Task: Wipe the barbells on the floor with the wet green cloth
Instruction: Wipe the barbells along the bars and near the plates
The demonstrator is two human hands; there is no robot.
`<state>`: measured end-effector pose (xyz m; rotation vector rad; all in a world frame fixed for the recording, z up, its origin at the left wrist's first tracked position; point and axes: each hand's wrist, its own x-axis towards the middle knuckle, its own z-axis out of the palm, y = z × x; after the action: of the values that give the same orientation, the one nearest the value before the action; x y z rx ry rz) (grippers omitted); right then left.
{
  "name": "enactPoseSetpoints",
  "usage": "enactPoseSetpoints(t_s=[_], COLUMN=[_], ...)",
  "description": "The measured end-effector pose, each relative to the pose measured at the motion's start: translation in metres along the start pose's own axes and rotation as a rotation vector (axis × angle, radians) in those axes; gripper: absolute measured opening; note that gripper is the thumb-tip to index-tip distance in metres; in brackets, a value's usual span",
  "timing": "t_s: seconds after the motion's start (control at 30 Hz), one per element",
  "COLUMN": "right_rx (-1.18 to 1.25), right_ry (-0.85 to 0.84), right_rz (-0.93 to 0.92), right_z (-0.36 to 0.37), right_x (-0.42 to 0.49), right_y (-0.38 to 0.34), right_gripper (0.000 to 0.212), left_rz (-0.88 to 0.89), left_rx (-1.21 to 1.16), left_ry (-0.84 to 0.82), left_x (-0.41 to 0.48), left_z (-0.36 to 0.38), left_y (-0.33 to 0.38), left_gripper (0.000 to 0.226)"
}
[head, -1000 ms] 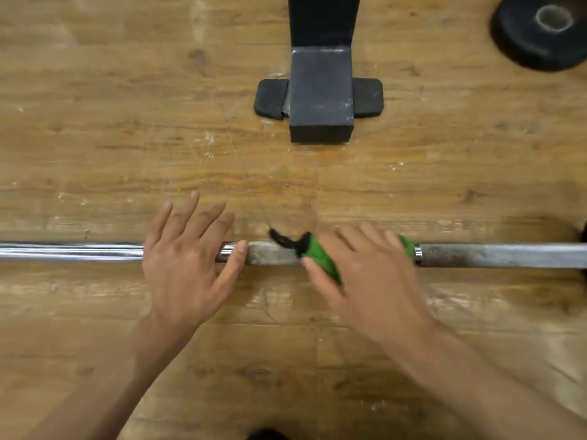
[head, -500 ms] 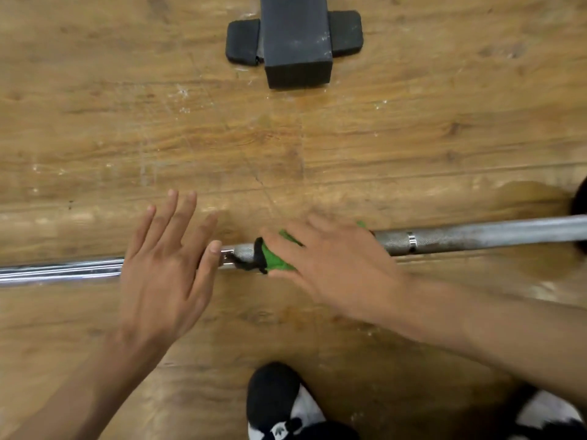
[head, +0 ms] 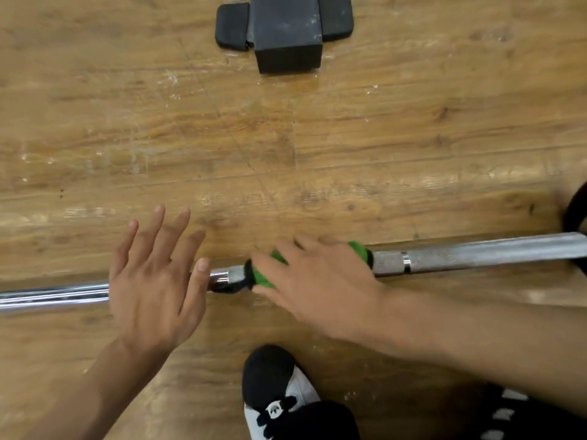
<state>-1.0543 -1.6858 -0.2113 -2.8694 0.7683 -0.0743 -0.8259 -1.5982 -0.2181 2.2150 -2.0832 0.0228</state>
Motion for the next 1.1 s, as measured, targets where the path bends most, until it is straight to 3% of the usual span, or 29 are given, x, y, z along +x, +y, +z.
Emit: enactPoseSetpoints(t_s=[0.1,0.2,0.33,0.43,0.67,0.8,1.1], right_rx=[0.072,0.109,-0.045,-0.033,0.031,-0.003,-0.030], right_ry=[-0.043,-0.123,-0.111,-0.102,0.011,-0.018,-0.152], right_rz=[-0.012,-0.071,-0.045,-0.019,-0.047,-0.033,-0.146], right_z=[0.002,-0.016,-0.042,-0.046,-0.010,0.001,-0.048], right_x=[0.014,-0.035,-0.117,-0.133,-0.032,0.001,-0.092], right_y=[-0.014,0.038,0.127,0.149,0.048,0.018,0.162], right_gripper=[0.041,0.042,0.041,0.049,0.041,0.042,0.045], left_rz=[0.048,0.060,0.046,0.035,0.017,0.003,-0.031], left_rx=[-0.003,-0.005,0.009,0.016,-0.009,0.001,-0.005], left_ry=[0.027,0.053,0.117,0.128,0.162,0.140,0.079], left_x=[-0.003,-0.007,-0.006,-0.005,0.001,0.006,0.030], left_z=[0.001,0.003,0.007,0.010,0.012,0.012,0.011], left_y=[-0.004,-0.004,0.001,0.004,0.004,0.002,-0.003], left_gripper=[0.062,0.059,0.054,0.053,0.051,0.054,0.065])
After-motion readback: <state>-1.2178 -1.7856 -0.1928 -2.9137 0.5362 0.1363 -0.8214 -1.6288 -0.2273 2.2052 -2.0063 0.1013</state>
